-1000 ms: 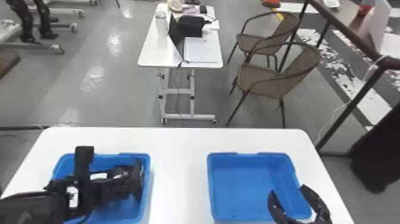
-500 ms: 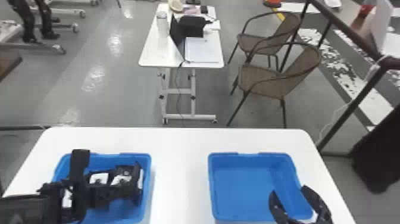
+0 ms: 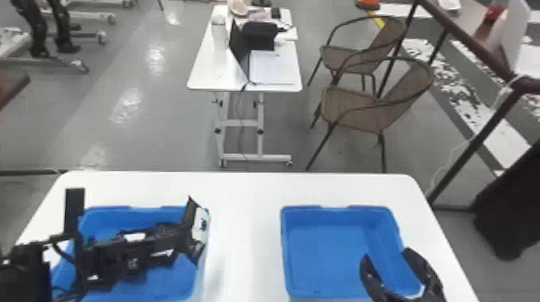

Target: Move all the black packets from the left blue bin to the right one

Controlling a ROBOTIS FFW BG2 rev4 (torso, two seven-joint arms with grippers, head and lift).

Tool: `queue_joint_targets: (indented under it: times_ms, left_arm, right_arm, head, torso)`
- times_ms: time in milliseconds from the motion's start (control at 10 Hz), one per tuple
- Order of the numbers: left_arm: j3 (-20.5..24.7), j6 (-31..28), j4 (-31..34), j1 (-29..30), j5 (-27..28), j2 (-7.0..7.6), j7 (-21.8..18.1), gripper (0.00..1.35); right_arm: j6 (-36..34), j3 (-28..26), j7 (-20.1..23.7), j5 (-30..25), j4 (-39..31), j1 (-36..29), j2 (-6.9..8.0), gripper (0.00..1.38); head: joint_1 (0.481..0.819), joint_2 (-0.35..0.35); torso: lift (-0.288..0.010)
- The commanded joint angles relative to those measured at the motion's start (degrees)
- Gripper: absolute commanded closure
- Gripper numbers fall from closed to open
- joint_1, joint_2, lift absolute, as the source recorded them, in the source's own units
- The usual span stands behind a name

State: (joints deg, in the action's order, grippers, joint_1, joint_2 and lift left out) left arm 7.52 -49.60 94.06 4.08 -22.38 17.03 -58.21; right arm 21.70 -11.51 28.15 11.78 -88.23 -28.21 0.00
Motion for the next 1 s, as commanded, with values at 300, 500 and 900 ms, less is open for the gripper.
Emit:
queue_joint_targets:
  times_ms: [300, 500, 900]
  left_arm:
    - [-12.4, 9.2, -16.1, -10.4, -1.4, -2.79, -21.1, 1.22]
    - [-18.6, 14.2, -27.4, -16.3, -2.8, -4.37, -28.7, 1.21]
    - [-20.7, 15.4, -35.2, -19.0, -1.9, -7.36, -32.4, 1.22]
  right_arm:
    - [-2.6, 2.0, 3.5, 5.9, 0.3, 6.8, 0.05, 0.14]
    - [-4.2, 4.7, 4.9, 10.0, 0.6, 8.7, 0.05, 0.14]
    - [-6.4, 10.1, 5.4, 16.6, 1.9, 10.5, 0.05, 0.14]
  head:
    - [0.695, -0.183]
    - [0.695, -0.215]
    - [0.695, -0.199]
  torso:
    - [0.0]
    - [0.0]
    - [0.0]
